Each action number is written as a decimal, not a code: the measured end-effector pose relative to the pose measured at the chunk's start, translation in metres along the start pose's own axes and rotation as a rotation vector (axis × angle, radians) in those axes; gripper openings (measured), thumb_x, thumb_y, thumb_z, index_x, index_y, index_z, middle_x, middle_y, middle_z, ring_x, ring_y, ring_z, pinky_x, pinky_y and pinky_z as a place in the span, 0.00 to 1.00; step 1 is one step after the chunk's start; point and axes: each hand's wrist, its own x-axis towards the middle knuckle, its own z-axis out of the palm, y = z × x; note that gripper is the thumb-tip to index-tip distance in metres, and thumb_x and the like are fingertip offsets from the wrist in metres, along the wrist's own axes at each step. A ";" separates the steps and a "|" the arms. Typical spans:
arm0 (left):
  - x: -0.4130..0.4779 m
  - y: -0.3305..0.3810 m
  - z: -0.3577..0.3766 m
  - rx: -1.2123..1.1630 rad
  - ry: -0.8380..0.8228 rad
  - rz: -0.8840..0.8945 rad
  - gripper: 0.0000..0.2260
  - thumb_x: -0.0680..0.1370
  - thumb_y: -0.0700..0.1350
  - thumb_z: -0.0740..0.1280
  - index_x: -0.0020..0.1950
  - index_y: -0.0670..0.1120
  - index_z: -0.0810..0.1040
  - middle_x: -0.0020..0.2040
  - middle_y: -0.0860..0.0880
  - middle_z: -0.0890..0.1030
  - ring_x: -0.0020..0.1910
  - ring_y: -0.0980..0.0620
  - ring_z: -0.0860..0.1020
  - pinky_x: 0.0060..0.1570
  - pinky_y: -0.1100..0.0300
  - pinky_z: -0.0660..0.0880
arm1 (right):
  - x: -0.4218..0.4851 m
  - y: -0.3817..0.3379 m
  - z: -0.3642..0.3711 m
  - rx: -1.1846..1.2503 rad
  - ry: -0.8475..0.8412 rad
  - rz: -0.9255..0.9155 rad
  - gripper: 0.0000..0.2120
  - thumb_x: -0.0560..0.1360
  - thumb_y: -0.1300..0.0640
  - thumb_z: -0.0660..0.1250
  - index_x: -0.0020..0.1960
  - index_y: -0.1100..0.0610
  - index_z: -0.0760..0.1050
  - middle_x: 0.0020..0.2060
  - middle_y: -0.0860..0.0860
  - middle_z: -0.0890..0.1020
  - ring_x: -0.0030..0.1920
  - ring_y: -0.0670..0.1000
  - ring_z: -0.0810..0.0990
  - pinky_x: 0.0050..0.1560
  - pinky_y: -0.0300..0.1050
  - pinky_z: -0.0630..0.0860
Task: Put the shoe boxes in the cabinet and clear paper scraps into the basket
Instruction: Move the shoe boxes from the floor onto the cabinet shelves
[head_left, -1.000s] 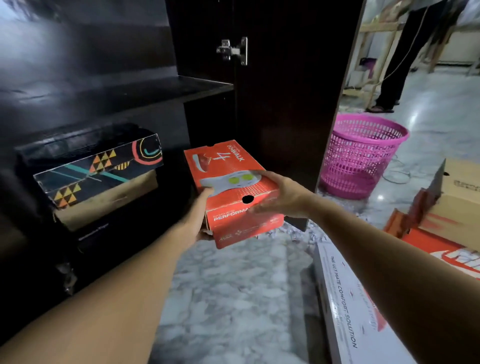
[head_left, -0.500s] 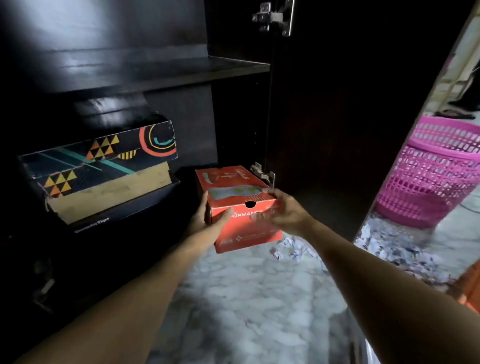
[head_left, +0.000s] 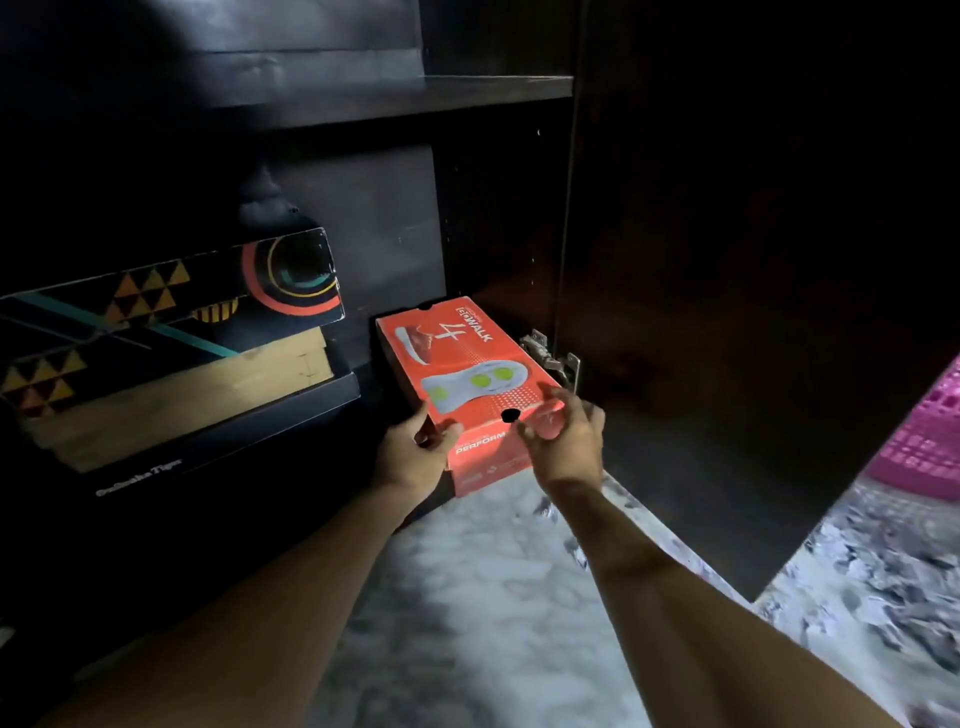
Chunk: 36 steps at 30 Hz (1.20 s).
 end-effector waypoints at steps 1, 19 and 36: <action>0.004 0.002 0.002 0.007 0.021 0.007 0.25 0.76 0.50 0.71 0.72 0.46 0.72 0.57 0.45 0.83 0.58 0.46 0.80 0.60 0.49 0.77 | -0.001 0.001 0.005 -0.006 0.012 0.004 0.25 0.72 0.60 0.74 0.67 0.50 0.72 0.58 0.48 0.64 0.53 0.48 0.72 0.64 0.37 0.69; 0.038 0.018 0.006 0.089 0.087 -0.043 0.18 0.79 0.42 0.67 0.67 0.38 0.75 0.62 0.40 0.80 0.62 0.44 0.78 0.56 0.62 0.72 | 0.035 -0.014 0.032 0.019 -0.391 0.156 0.29 0.77 0.59 0.69 0.75 0.53 0.64 0.61 0.52 0.78 0.63 0.56 0.77 0.67 0.49 0.72; -0.078 0.080 0.028 0.349 -0.185 0.355 0.06 0.77 0.48 0.67 0.53 0.51 0.79 0.52 0.46 0.81 0.53 0.46 0.80 0.58 0.51 0.75 | -0.100 -0.045 -0.126 -0.464 -0.048 -0.008 0.18 0.78 0.52 0.59 0.67 0.47 0.73 0.63 0.50 0.79 0.61 0.54 0.79 0.62 0.52 0.75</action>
